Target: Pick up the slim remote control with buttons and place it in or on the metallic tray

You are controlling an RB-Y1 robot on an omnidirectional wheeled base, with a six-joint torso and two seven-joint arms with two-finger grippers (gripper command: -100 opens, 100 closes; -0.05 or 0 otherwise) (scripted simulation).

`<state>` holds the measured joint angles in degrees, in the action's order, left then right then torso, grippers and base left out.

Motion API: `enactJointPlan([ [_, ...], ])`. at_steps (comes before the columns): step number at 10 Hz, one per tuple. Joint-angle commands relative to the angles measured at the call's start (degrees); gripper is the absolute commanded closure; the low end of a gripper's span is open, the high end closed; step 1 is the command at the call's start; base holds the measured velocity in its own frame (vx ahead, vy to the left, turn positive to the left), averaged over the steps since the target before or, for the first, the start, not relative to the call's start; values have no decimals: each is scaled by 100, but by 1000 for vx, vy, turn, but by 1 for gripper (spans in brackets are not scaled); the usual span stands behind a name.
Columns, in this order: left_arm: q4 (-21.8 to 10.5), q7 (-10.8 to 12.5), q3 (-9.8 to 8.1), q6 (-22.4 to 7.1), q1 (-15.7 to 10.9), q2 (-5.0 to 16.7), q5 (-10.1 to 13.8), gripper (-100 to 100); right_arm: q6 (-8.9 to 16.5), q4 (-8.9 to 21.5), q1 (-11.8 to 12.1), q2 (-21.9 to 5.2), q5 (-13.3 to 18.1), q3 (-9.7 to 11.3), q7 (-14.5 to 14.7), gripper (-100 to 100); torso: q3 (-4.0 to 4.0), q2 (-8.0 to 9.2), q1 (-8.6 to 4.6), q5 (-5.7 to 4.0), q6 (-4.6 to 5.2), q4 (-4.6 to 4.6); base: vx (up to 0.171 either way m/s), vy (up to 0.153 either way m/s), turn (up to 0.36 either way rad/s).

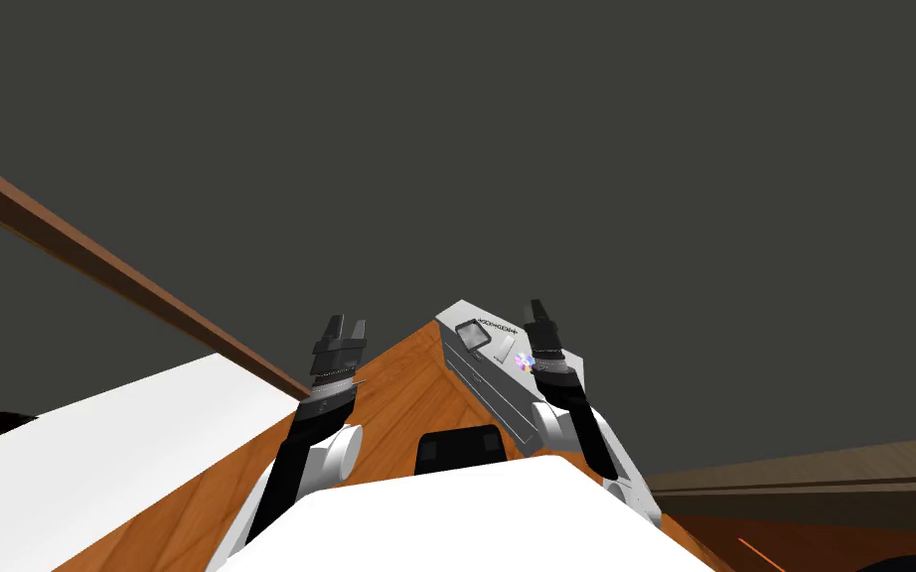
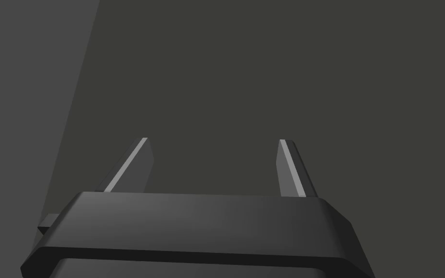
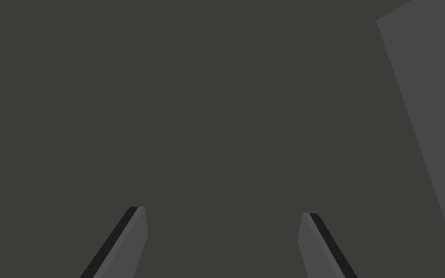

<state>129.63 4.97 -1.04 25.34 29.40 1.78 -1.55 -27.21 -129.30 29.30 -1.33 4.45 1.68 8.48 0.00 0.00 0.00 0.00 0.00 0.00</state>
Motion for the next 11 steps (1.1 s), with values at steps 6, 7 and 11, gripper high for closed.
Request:
enactJointPlan([
  [6, 0, 0, 1, 0, 0, -1, 0, 0, 362, 95, 425, -793, 1077, -85, 71, -100, 4, 7, 28, 7, 0, 2, -20, 79, 56],
  [7, 0, 0, 1, 0, 0, -1, 0, 0, 437, 138, 527, -949, 1250, -105, 97, -100, 4, 7, 27, 6, -1, 1, -19, 109, 106],
  [11, 0, 0, 0, 0, 0, 0, 0, 0, 582, 252, 745, -1282, 1888, -155, 168, -100, 1, 2, 16, 4, 0, 1, -3, 61, 53],
])
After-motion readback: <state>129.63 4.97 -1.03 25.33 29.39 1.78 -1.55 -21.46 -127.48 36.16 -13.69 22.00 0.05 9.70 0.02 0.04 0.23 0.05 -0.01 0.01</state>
